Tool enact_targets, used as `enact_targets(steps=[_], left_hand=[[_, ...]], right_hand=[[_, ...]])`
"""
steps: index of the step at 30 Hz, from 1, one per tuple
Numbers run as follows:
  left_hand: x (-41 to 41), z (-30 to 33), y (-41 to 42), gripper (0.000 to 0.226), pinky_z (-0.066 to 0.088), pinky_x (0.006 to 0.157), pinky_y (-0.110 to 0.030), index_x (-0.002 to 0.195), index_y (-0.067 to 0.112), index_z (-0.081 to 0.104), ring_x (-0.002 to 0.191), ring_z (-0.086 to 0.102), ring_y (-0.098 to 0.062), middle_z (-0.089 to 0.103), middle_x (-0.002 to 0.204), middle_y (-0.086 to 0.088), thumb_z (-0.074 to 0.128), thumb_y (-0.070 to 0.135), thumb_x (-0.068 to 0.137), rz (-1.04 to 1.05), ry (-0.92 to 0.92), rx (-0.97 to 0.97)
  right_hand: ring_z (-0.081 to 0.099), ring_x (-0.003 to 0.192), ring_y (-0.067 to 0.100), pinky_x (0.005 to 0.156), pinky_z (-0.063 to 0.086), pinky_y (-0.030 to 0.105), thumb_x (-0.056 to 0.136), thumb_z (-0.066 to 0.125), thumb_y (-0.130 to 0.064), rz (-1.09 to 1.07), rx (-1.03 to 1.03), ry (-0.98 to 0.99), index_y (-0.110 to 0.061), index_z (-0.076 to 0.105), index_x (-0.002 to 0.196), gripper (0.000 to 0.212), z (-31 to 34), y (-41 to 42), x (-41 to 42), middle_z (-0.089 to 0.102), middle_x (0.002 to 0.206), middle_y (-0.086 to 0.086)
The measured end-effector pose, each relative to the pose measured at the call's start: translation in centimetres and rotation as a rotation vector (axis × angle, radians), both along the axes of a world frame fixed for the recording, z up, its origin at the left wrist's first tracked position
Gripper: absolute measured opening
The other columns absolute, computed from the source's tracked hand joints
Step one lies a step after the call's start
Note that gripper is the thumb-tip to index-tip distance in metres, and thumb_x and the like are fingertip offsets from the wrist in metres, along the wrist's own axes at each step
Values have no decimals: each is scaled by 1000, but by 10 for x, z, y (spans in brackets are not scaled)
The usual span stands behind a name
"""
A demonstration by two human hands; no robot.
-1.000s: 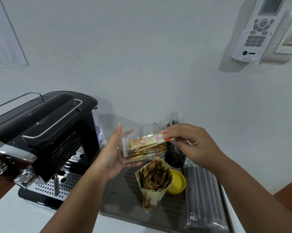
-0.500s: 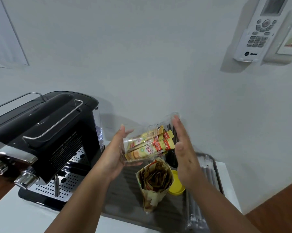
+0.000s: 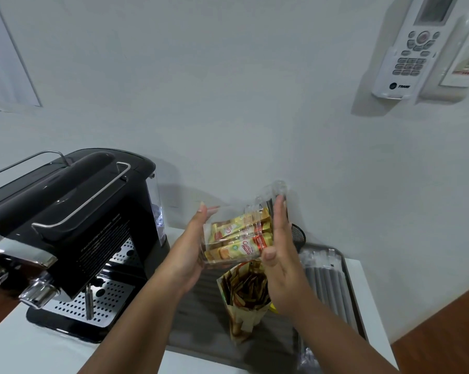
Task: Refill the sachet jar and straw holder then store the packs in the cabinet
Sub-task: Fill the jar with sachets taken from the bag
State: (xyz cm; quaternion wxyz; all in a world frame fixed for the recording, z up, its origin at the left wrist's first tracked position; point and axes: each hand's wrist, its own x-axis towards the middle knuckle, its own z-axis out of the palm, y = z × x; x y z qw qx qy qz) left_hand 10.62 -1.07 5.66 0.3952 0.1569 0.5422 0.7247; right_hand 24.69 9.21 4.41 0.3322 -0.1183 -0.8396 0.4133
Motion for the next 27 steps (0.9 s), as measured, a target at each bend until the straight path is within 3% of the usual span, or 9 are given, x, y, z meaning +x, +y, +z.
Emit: enact_targets(steps=[8, 13, 16, 18, 20, 23, 25, 27], left_hand=[[-1, -1, 0, 60, 56, 83, -53, 127, 31, 56, 99, 71, -35, 68, 120, -11, 43, 66, 80, -12, 9, -17], [-1, -1, 0, 59, 58, 75, -45, 126, 32, 56, 96, 72, -34, 69, 117, -13, 41, 65, 80, 21, 18, -3], [-7, -3, -4, 62, 58, 69, -44, 127, 31, 55, 94, 72, -34, 71, 114, -13, 40, 66, 77, 37, 22, -12], [-11, -5, -8, 63, 58, 71, -45, 128, 31, 54, 95, 71, -35, 72, 113, -14, 40, 66, 78, 60, 14, -11], [-16, -8, -13, 56, 57, 73, -46, 130, 30, 53, 94, 72, -35, 73, 110, -12, 36, 63, 88, 88, 18, -2], [-20, -11, -21, 50, 59, 68, -42, 127, 29, 54, 87, 74, -30, 75, 104, -7, 32, 60, 94, 123, 5, 10], [-22, -14, -24, 52, 59, 66, -40, 126, 27, 55, 87, 74, -29, 74, 108, -9, 31, 60, 94, 127, 3, 8], [-23, -14, -27, 53, 57, 70, -40, 121, 26, 60, 89, 74, -29, 75, 108, -9, 30, 61, 94, 129, 12, 1]], right_hand=[[-6, 148, 8, 119, 7, 54, 85, 13, -75, 22, -37, 2, -27, -6, 152, 84, -1, 6, 1, -7, 160, -17], [-4, 147, 3, 121, 9, 48, 86, 14, -74, 75, -44, -96, -32, -4, 151, 80, -11, 6, 0, -4, 160, -19], [4, 146, -2, 120, 11, 34, 87, 18, -73, 74, -117, -88, -36, 5, 151, 76, -14, 13, 3, 6, 159, -23], [16, 143, -5, 117, 19, 28, 93, 29, -63, 13, -223, -51, -43, 20, 147, 58, -8, 24, 2, 22, 155, -22], [38, 130, -10, 112, 35, 25, 98, 45, -36, -49, -304, -63, -46, 39, 133, 36, -7, 42, -1, 45, 139, -21], [52, 113, -7, 103, 46, 33, 93, 58, -17, 3, -65, -363, -33, 55, 126, 37, -6, 61, -7, 57, 123, -15], [49, 120, 0, 107, 40, 29, 91, 60, -21, 162, 202, -620, -31, 54, 130, 40, -11, 62, -14, 53, 132, -12], [40, 130, 5, 109, 33, 23, 90, 61, -18, 325, 392, -711, -33, 51, 133, 47, -18, 58, -24, 45, 143, -10]])
